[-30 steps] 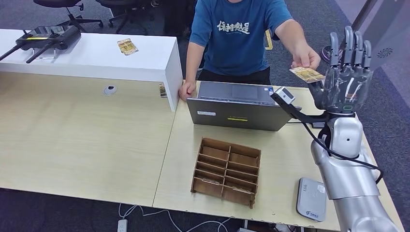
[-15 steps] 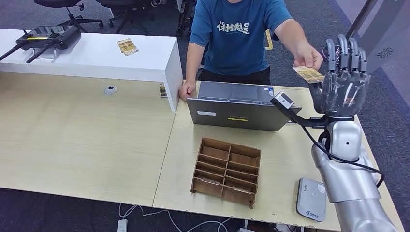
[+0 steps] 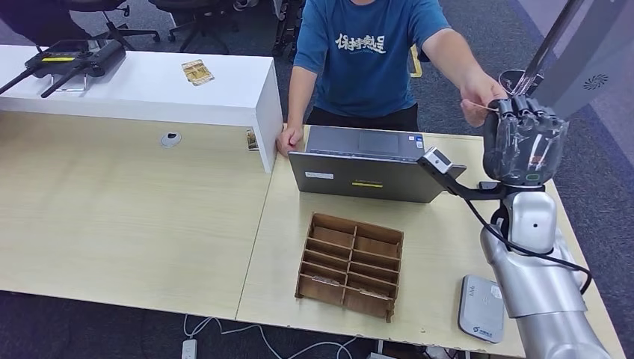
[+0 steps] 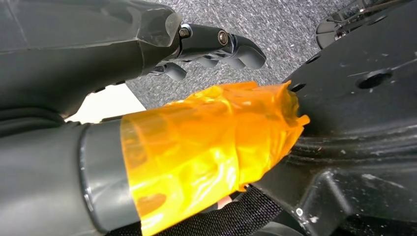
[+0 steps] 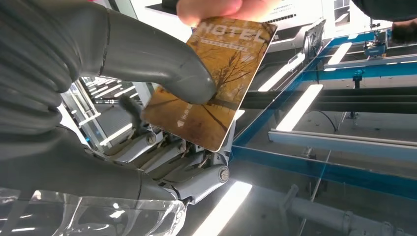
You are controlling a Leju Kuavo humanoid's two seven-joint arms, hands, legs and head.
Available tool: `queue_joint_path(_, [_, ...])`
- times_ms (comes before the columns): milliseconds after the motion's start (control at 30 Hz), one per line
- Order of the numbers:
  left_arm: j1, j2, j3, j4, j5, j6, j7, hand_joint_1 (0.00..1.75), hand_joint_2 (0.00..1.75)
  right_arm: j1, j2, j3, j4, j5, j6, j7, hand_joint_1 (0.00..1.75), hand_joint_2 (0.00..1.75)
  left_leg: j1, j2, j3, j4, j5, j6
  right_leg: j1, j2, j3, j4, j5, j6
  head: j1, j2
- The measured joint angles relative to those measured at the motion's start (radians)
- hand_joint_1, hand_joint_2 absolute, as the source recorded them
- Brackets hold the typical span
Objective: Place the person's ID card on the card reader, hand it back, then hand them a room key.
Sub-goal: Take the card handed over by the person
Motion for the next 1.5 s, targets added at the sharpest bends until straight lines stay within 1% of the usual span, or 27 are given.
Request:
queue_joint_path(200, [0.001,-0.001,0.005,0.0,-0.004,0.003,0.002,0.0,0.0,0.009,0.0,0.0,0.0,-0.017,0.0,-0.007,1.75,1.75,0.0,0.0,0.0,0.0,0.0,0.0,0.0,0.0,0.0,0.0,0.0,0.0,0.0,0.0])
queue_joint_path(267, [0.001,-0.001,0.008,0.0,-0.006,0.003,0.002,0.0,0.0,0.012,0.0,0.0,0.0,-0.055,0.0,-0.024,1.75,1.75,0.0,0.0,0.0,0.0,0.0,0.0,0.0,0.0,0.0,0.0,0.0,0.0,0.0,0.0])
queue_joint_path(333, [0.001,-0.003,0.013,0.0,-0.008,0.005,0.001,0.0,0.0,0.019,0.002,0.0,-0.003,-0.133,0.0,-0.052,1.75,1.75,0.0,0.0,0.0,0.0,0.0,0.0,0.0,0.0,0.0,0.0,0.0,0.0,0.0,0.0])
queue_joint_path(400, [0.001,-0.006,0.022,0.0,-0.005,0.008,0.001,0.0,0.0,0.039,0.005,0.0,-0.021,-0.24,0.0,-0.091,1.75,1.75,0.0,0.0,0.0,0.0,0.0,0.0,0.0,0.0,0.0,0.0,0.0,0.0,0.0,0.0])
queue_joint_path(500, [0.007,-0.017,0.042,0.0,0.007,0.019,-0.002,0.0,0.0,0.1,0.013,-0.006,-0.086,-0.4,-0.002,-0.159,1.75,1.75,0.0,-0.001,0.0,0.0,0.0,0.0,0.0,-0.001,0.0,0.0,0.0,0.0,0.0,0.0])
queue_joint_path(567, [0.014,-0.023,0.053,0.0,0.011,0.025,-0.005,0.0,0.0,0.143,0.016,-0.01,-0.126,-0.451,-0.003,-0.186,1.75,1.75,0.0,-0.001,0.0,0.0,-0.001,0.0,0.0,-0.001,0.0,0.0,0.0,0.0,0.0,0.0])
queue_joint_path(733, [0.022,-0.03,0.072,0.0,0.015,0.027,-0.007,0.0,0.0,0.19,0.018,-0.02,-0.18,-0.477,-0.002,-0.205,1.75,1.75,0.0,-0.001,0.0,0.0,-0.001,0.0,0.0,-0.001,0.0,0.0,0.0,0.001,0.0,0.0])
queue_joint_path(833, [0.023,-0.035,0.081,0.0,0.025,0.03,-0.007,0.0,0.0,0.22,0.02,-0.038,-0.215,-0.534,-0.002,-0.237,1.75,1.75,0.0,-0.001,0.0,0.0,-0.001,0.0,0.0,-0.001,0.0,-0.001,0.0,0.001,0.0,0.0])
queue_joint_path(967, [0.03,-0.049,0.098,0.0,0.044,0.043,-0.008,0.0,0.0,0.306,0.021,-0.079,-0.288,-0.644,-0.002,-0.29,1.75,1.75,0.0,-0.001,0.0,0.0,-0.001,0.0,0.0,-0.002,0.0,-0.001,-0.001,0.001,0.0,0.0])
queue_joint_path(1067, [0.036,-0.058,0.108,0.0,0.057,0.049,-0.011,0.0,0.0,0.375,0.018,-0.105,-0.336,-0.681,-0.003,-0.315,1.75,1.75,0.0,-0.001,0.0,0.0,-0.002,0.001,0.0,-0.002,0.0,-0.001,-0.001,0.001,0.0,0.0])
queue_joint_path(1267, [0.041,-0.067,0.125,0.0,0.072,0.049,-0.015,0.0,0.0,0.467,-0.012,-0.152,-0.386,-0.716,0.009,-0.324,1.75,1.75,0.0,-0.001,-0.001,0.0,-0.002,0.002,0.0,-0.002,0.0,-0.001,-0.001,0.001,0.0,0.0])
queue_joint_path(1500, [0.043,-0.072,0.126,0.0,0.084,0.049,-0.016,0.0,0.0,0.513,-0.047,-0.202,-0.389,-0.772,0.06,-0.323,1.75,1.75,-0.001,-0.001,0.0,0.0,-0.002,0.002,-0.001,-0.002,0.0,-0.001,-0.001,0.001,0.0,0.0])
